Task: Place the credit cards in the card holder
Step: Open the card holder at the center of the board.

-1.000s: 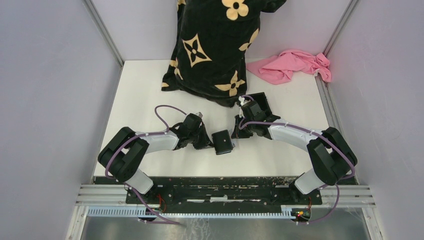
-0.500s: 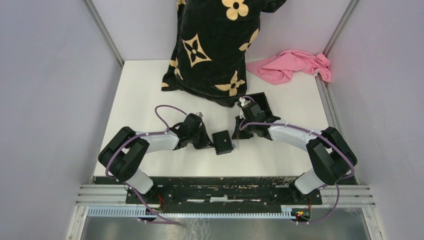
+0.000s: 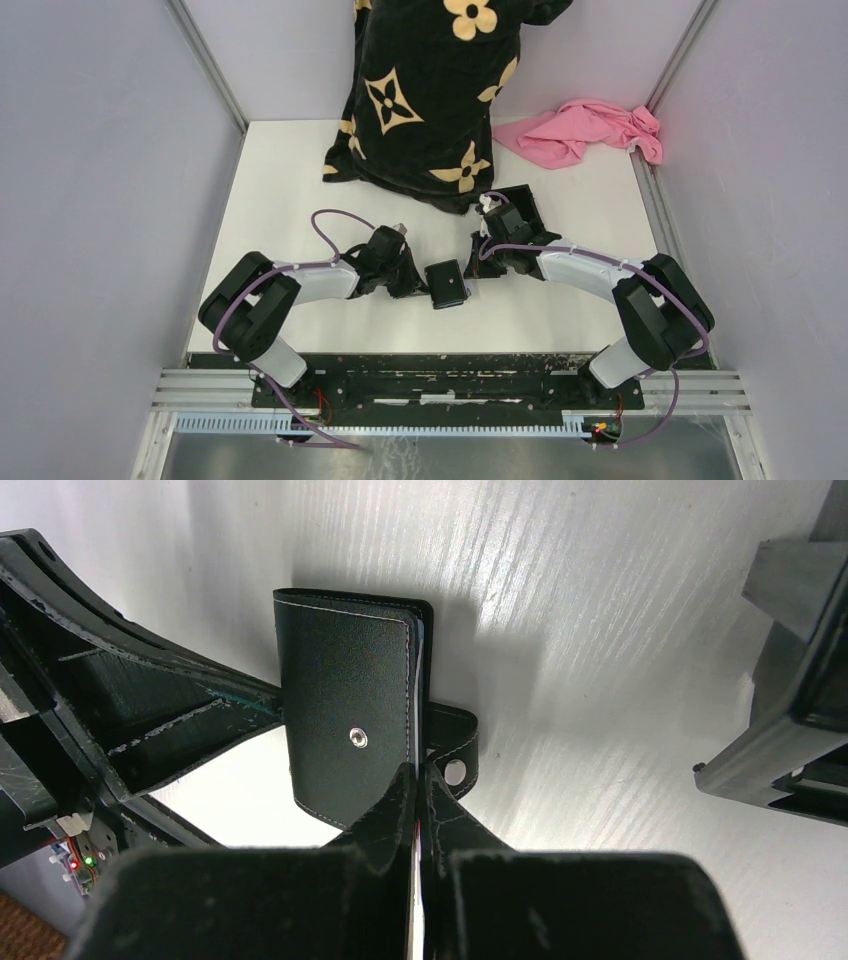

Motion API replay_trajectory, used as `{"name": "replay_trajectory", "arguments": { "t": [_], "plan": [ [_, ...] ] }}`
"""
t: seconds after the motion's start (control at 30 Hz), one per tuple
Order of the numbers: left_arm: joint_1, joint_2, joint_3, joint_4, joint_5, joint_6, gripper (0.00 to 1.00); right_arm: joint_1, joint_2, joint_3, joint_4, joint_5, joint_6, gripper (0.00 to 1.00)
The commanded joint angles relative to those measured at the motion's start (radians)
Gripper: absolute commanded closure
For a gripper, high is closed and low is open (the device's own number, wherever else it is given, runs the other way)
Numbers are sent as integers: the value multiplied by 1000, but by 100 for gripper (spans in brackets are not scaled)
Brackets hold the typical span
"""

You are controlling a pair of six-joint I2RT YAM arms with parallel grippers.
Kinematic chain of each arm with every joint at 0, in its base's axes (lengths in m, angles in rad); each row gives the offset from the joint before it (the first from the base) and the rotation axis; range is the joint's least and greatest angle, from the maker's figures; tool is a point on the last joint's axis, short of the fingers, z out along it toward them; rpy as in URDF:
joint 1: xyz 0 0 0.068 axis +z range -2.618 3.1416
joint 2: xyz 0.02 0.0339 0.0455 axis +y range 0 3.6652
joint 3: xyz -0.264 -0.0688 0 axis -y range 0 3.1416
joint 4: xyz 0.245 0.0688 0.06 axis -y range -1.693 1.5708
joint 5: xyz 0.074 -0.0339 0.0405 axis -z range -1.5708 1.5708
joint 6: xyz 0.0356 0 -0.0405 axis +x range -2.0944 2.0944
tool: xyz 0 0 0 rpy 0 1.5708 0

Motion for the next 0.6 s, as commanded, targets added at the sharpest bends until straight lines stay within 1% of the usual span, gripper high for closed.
{"name": "replay_trajectory", "arguments": {
  "t": [0.0, 0.57],
  "plan": [
    [-4, 85, -58, -207, -108, 63, 97, -1, -23, 13, 28, -11, 12, 99],
    [-3, 86, -71, -201, -107, 62, 97, -1, -28, 21, 32, -20, 31, 99]
  ]
}}
